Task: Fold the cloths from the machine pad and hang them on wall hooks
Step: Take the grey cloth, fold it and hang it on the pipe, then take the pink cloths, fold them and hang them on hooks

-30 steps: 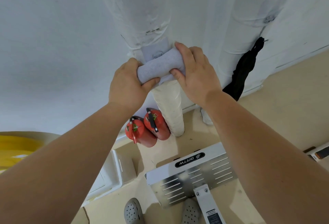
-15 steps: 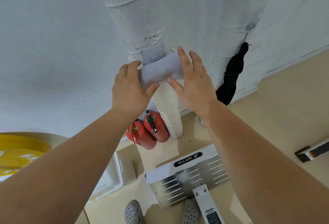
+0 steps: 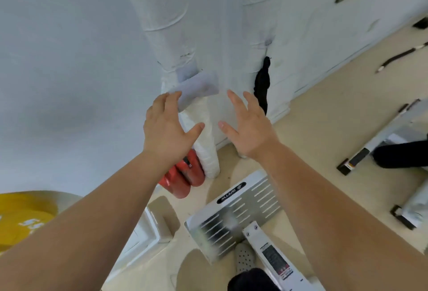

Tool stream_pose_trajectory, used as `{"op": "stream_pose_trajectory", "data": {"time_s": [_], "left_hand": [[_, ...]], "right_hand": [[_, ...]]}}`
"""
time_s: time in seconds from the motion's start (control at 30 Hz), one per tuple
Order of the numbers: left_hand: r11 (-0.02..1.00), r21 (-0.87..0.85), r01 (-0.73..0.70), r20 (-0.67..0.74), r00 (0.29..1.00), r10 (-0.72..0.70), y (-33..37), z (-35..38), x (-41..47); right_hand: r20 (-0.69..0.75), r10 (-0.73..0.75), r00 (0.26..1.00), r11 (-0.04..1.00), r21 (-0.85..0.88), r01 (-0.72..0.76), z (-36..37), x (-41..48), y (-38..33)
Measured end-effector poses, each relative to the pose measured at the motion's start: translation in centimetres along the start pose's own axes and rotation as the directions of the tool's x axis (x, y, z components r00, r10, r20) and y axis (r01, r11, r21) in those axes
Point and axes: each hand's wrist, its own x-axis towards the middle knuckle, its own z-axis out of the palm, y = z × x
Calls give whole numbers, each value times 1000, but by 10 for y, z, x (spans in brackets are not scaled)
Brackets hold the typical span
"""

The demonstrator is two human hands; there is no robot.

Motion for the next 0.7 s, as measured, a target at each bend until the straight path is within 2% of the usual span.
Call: {"op": "stream_pose_trajectory", "data": {"time_s": [0.1,0.2,0.43,0.57,0.7], "left_hand": [[995,-16,-97,84,992,98,1,-10,-41],[980,-56,-193,191,961,200,-2,-18,-90],[895,-130,-426,376,814,442,15,-17,-195],[850,-184,-493,481,710,515,50,0,-260],[804,-201,-559,539,623,567,90,18,-322]], "right_hand": [[-48,86,995,996,14,-85,-8,-64,-9],[-88,221,971,973,-49,-226,-12,-137,-24],[-93,476,875,870,-98,-483,-13,-315,-41],[-107,617,780,769,-129,-626,-12,-411,-30],[-102,715,692,689,-66,-721,-10,-503,-8]]}}
